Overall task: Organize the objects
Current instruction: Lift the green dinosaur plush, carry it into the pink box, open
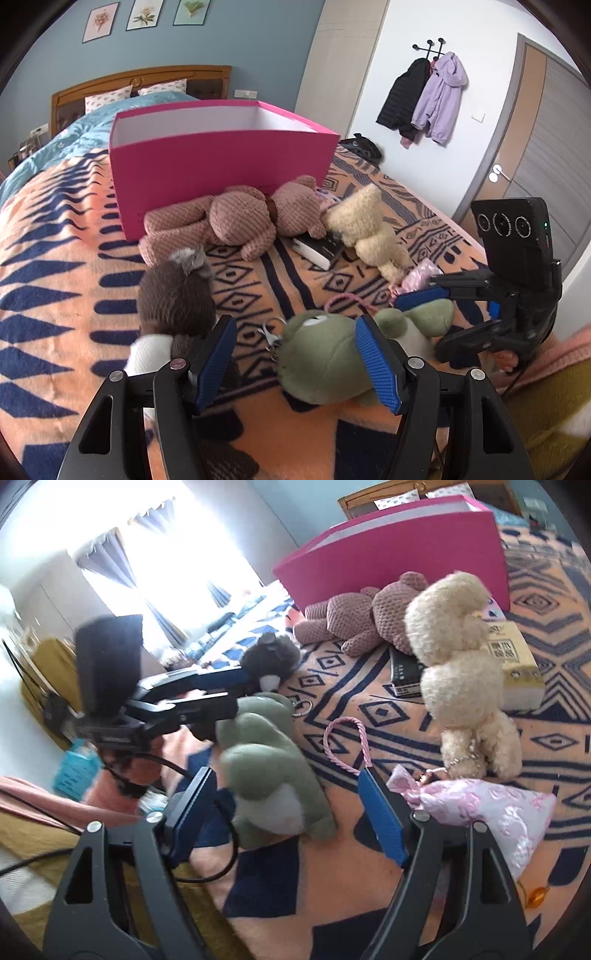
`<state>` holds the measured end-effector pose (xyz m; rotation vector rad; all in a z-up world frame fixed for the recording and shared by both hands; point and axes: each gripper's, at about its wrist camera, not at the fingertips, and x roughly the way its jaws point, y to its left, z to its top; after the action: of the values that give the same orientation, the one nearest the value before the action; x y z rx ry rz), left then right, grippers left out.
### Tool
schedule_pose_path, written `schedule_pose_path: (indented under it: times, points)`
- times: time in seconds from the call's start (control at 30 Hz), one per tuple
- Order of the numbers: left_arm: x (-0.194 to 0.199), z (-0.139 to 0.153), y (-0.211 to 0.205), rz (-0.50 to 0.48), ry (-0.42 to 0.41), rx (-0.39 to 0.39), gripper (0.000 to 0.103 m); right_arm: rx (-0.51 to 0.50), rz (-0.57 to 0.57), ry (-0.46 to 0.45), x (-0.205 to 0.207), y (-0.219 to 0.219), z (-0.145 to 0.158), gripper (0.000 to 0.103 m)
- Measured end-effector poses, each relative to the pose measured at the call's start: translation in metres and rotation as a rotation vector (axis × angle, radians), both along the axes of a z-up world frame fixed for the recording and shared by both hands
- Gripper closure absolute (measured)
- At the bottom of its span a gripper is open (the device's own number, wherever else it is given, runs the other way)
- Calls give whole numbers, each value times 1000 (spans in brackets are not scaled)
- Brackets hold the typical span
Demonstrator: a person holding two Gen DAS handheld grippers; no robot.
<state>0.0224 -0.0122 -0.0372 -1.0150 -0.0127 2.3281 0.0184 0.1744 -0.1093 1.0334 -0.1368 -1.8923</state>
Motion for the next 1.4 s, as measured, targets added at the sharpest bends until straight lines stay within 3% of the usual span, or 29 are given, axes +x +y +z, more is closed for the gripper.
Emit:
schedule_pose_path:
  times: [0.1, 0.13, 0.17, 0.33, 0.5, 0.73, 1.03, 1.23, 1.4]
  points:
    - [7, -4, 6, -29, 6, -12, 35, 42, 3, 23, -1, -15, -2, 38]
    - [9, -5, 8, -40, 7, -16, 35, 22, 12, 23, -1, -15, -1, 55]
    - [11, -6, 10, -50, 9, -25, 35, 4, 18, 23, -1, -14, 0, 56]
    - [8, -6, 16, -62, -3, -25, 35, -32, -8, 23, -13, -5, 13, 59]
    - [-2, 8, 8, -33, -7, 37, 38, -72, -15, 35, -30, -1, 36, 61]
    - [-25, 56, 2, 26, 87, 72, 38, -154, -6, 103, -59, 3, 88, 61]
    - [-99, 115, -12, 139, 193, 22, 38, -207, 41, 164, -141, -33, 147, 61]
    - [-152, 118, -27, 202, 183, -30, 38, -232, 64, 108, -203, -56, 148, 61]
    - [-193, 99, -38, 235, 118, -58, 38, -201, 50, 28, -247, -76, 122, 61]
